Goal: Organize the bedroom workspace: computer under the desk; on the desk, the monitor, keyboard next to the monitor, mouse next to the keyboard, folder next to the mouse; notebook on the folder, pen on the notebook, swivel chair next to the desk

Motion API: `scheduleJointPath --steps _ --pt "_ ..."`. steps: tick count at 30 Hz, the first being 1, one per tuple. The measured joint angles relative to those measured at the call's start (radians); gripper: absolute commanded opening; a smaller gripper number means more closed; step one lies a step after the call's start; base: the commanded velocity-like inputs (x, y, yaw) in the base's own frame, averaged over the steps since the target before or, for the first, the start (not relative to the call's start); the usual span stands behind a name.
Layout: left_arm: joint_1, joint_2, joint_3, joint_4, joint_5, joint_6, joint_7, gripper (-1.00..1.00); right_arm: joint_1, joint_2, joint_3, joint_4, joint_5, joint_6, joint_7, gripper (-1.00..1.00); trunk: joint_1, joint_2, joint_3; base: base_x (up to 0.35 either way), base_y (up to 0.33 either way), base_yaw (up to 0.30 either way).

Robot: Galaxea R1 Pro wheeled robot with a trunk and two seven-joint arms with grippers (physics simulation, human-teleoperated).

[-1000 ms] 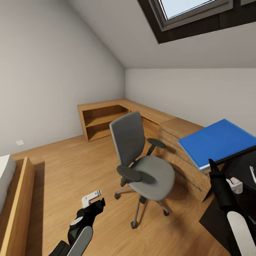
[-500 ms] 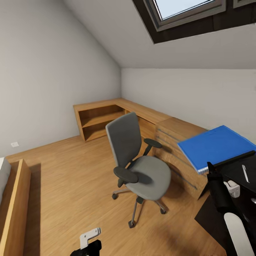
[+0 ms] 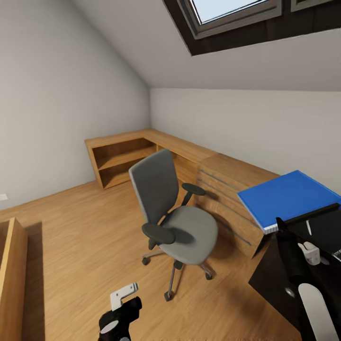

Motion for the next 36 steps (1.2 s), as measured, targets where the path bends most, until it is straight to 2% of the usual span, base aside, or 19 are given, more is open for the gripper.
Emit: scheduleJointPath --steps 3,4,5,9,12,14,19,36 --pt "-0.001 -0.012 0.007 0.002 0.006 0.002 0.000 1.00 0.000 0.000 0.001 0.004 0.000 0.000 0.000 -1.00 -0.012 0.021 0.005 0.000 0.000 -0.154" --pt "-0.001 -0.013 0.009 0.022 0.007 0.001 0.001 1.00 0.000 0.000 0.001 0.005 0.000 0.000 0.001 -1.00 -0.015 0.028 0.006 0.000 0.000 -0.155" --pt "-0.001 -0.012 0.021 0.109 0.005 -0.002 0.001 1.00 0.000 -0.001 0.001 0.006 0.000 0.000 0.001 -1.00 -0.019 0.035 0.008 0.000 0.000 -0.155" --pt "-0.001 -0.016 0.035 0.155 0.001 -0.006 0.004 1.00 0.000 0.000 0.001 0.008 0.000 0.000 0.001 -1.00 -0.035 0.063 0.015 0.000 0.000 -0.156" --pt "-0.001 -0.017 0.037 0.165 0.000 -0.007 0.005 1.00 0.000 0.000 0.001 0.011 -0.001 0.000 -0.002 -1.00 -0.046 0.084 0.019 0.000 0.000 -0.158" --pt "-0.001 -0.019 0.036 0.171 0.001 -0.009 0.004 1.00 0.000 0.001 0.001 0.013 -0.005 0.000 -0.041 -1.00 -0.054 0.098 0.023 0.000 0.000 -0.159" --pt "-0.001 -0.020 0.034 0.173 0.001 -0.010 0.004 1.00 0.000 0.001 0.002 0.019 -0.004 0.000 -0.044 -1.00 -0.073 0.133 0.031 0.000 0.000 -0.159" --pt "-0.001 -0.019 0.034 0.176 0.003 -0.011 0.005 1.00 0.000 0.000 0.002 0.038 -0.002 0.000 -0.046 -1.00 -0.073 0.133 0.005 0.000 0.000 -0.157"
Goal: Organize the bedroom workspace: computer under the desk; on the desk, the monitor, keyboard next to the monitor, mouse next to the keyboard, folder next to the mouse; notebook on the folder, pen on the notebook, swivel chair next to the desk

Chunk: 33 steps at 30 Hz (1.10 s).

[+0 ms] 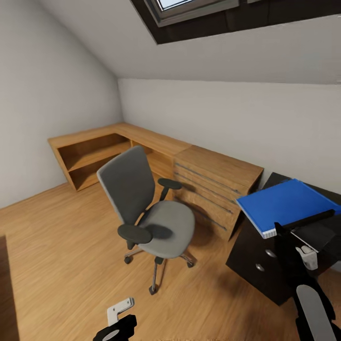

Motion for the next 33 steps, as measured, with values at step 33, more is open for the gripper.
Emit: scheduleJointPath --steps 33 --pt "0.000 -0.007 -0.111 0.000 0.003 -0.002 0.002 1.00 0.000 -0.002 -0.016 0.075 -0.004 -0.031 -0.053 -1.00 0.000 0.000 -0.050 0.000 0.000 -0.136"
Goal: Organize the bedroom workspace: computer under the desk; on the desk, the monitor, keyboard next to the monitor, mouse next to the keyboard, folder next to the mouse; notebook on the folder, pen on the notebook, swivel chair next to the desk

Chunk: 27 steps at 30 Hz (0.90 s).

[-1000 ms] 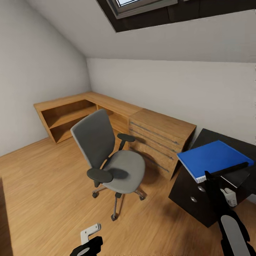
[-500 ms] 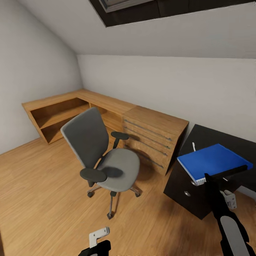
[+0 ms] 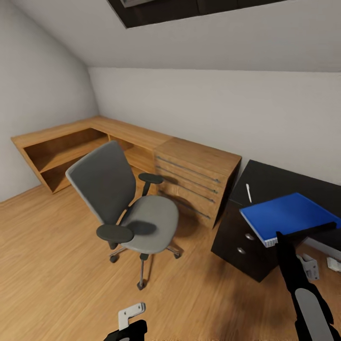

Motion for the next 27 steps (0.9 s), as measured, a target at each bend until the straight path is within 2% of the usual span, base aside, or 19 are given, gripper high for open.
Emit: scheduleJointPath --steps 4,12,22,27 --pt "0.000 0.000 0.000 0.000 0.000 0.000 0.000 1.00 0.000 -0.002 -0.001 0.000 0.000 -0.002 0.000 -1.00 0.000 0.000 -0.006 0.000 0.000 -0.156" --pt "0.000 -0.001 -0.006 0.030 -0.006 0.000 -0.001 1.00 0.000 -0.003 -0.029 -0.003 0.000 -0.002 0.001 -1.00 0.000 0.000 -0.017 0.000 0.000 -0.198" --pt "0.000 -0.002 -0.010 0.036 -0.005 0.000 -0.002 1.00 0.000 -0.003 -0.031 -0.005 0.000 -0.002 0.002 -1.00 -0.038 0.070 0.001 0.000 0.000 -0.198" --pt "0.000 -0.002 -0.011 0.038 -0.005 0.000 -0.002 1.00 0.000 -0.004 -0.031 -0.006 0.001 -0.001 0.004 -1.00 -0.057 0.105 0.014 0.000 0.000 -0.061"
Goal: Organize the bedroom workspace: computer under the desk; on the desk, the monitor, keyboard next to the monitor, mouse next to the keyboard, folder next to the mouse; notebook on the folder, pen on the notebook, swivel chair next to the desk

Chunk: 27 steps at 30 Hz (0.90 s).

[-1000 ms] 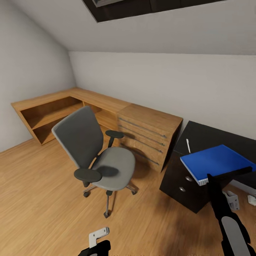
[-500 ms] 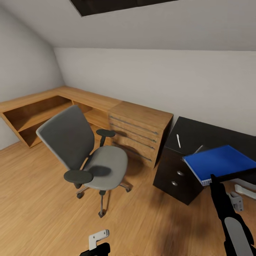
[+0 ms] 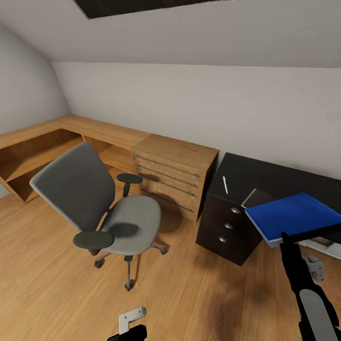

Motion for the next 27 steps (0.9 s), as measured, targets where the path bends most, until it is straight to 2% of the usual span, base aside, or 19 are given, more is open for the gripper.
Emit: scheduleJointPath --steps 5,21,27 --pt "0.000 0.000 0.000 0.002 0.000 0.000 0.000 1.00 0.000 0.000 0.000 0.000 0.002 0.000 0.000 -1.00 -0.019 0.035 0.015 0.000 0.000 -0.180" --pt "0.000 0.000 -0.002 0.003 0.001 0.000 0.000 1.00 0.000 0.000 0.000 0.002 0.002 0.000 0.000 -1.00 -0.081 0.147 0.066 0.000 0.000 -0.266" --pt "0.000 0.000 -0.001 0.003 0.000 0.000 0.000 1.00 0.000 0.000 0.001 0.004 0.002 0.000 0.000 -1.00 -0.081 0.147 0.066 0.000 0.000 -0.271"
